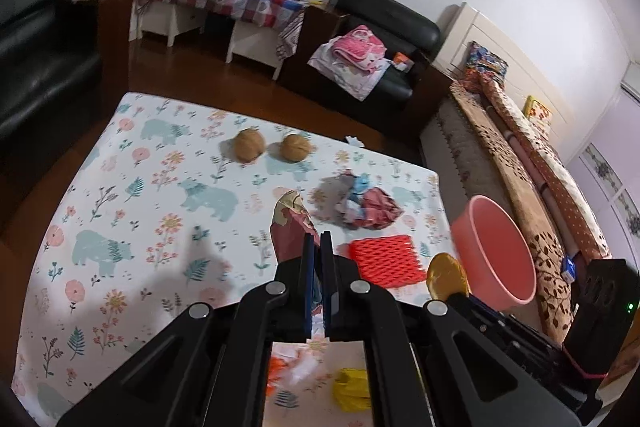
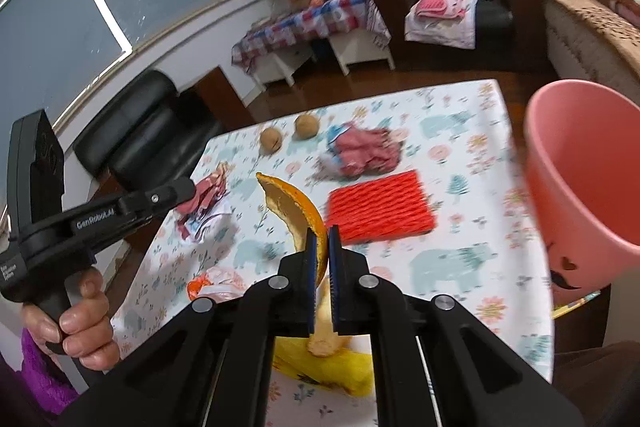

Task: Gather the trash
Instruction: 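Grasp the orange peel with the right gripper while the left gripper grasps a wrapper, then carry the orange peel and wrapper over the pink bucket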

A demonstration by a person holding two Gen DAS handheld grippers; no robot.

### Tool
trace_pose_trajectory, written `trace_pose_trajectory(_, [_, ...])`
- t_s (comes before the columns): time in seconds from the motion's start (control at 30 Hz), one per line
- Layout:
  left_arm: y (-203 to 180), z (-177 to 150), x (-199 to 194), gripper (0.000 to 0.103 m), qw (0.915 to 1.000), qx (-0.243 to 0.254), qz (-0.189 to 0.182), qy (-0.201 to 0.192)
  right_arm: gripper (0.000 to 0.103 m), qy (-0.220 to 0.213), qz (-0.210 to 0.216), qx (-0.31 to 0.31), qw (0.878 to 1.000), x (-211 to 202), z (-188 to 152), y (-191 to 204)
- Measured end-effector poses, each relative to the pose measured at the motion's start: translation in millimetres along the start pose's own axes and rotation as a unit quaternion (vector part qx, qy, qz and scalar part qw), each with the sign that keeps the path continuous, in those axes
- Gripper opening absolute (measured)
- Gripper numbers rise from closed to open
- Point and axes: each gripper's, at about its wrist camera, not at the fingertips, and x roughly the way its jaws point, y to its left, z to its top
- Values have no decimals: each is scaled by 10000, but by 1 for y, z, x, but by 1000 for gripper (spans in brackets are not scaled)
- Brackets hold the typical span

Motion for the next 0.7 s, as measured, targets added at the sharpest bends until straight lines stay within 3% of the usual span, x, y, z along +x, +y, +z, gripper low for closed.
trace_pose_trajectory(0.33, [-64,9,-3,2,9975,490,-475,-208,6,-505,-424,367,9971,-44,0,-43])
trace_pose_trajectory(0.7, [-147,10,17,2,9889,1094,-995,-159,6,-918,-855,875,9882,-79,1,-96])
